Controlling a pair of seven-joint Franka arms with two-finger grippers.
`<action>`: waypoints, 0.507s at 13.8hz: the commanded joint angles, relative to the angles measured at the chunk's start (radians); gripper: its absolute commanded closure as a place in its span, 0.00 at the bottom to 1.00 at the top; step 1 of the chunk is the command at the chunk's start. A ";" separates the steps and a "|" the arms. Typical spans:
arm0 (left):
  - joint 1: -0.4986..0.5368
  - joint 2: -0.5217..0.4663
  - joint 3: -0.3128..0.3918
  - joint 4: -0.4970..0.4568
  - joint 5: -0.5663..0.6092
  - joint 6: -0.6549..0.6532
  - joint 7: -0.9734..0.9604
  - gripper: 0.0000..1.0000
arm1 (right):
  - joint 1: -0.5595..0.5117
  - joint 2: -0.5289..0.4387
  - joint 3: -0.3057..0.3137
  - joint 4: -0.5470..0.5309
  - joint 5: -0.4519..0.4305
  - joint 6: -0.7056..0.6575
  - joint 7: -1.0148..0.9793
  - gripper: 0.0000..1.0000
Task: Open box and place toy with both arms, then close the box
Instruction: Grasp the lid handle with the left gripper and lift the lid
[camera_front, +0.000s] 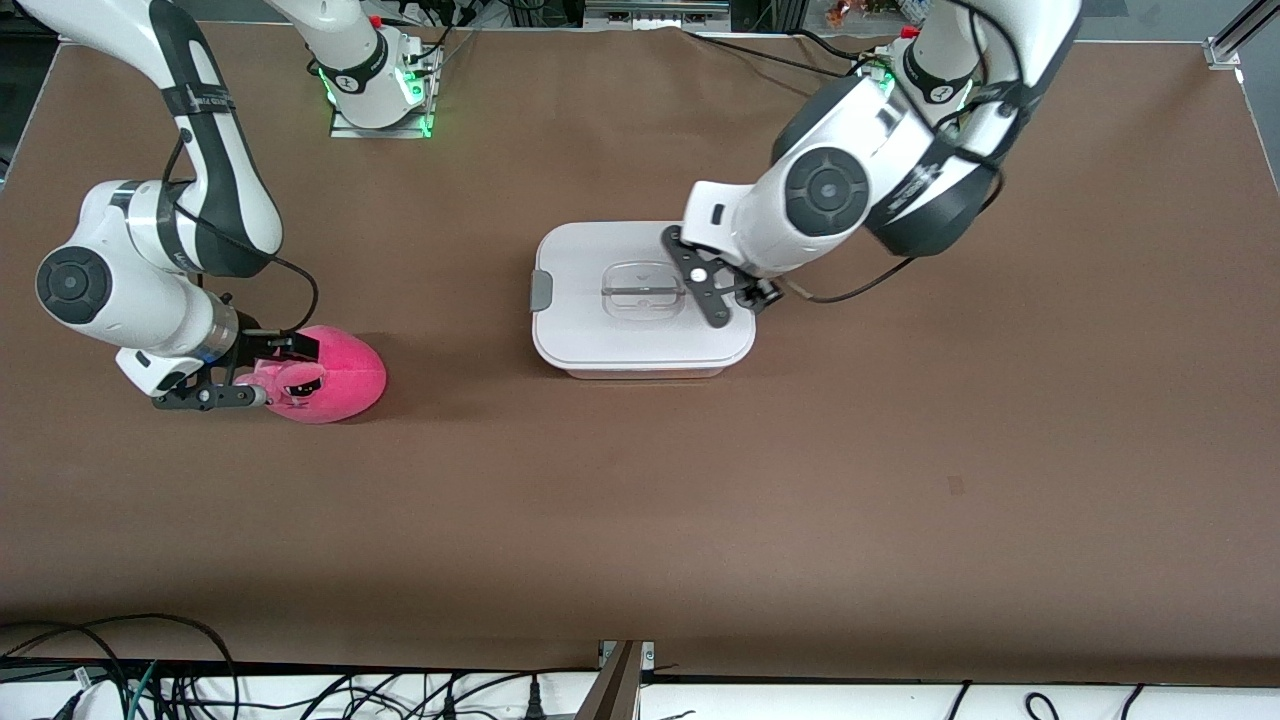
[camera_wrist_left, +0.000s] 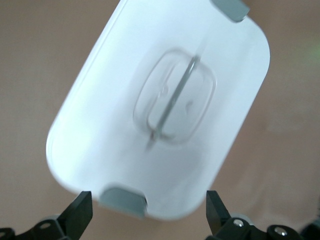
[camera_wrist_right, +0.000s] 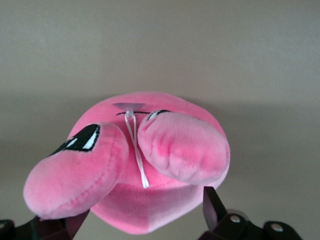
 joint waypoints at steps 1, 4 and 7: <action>-0.057 0.056 -0.002 0.045 0.075 0.105 0.111 0.00 | 0.003 0.009 0.002 -0.019 -0.001 0.061 0.013 0.00; -0.101 0.118 -0.002 0.045 0.113 0.168 0.117 0.00 | 0.003 0.015 0.002 -0.039 -0.001 0.109 0.013 0.40; -0.126 0.155 -0.002 0.045 0.115 0.184 0.117 0.35 | 0.003 0.024 0.002 -0.039 -0.001 0.115 0.013 0.92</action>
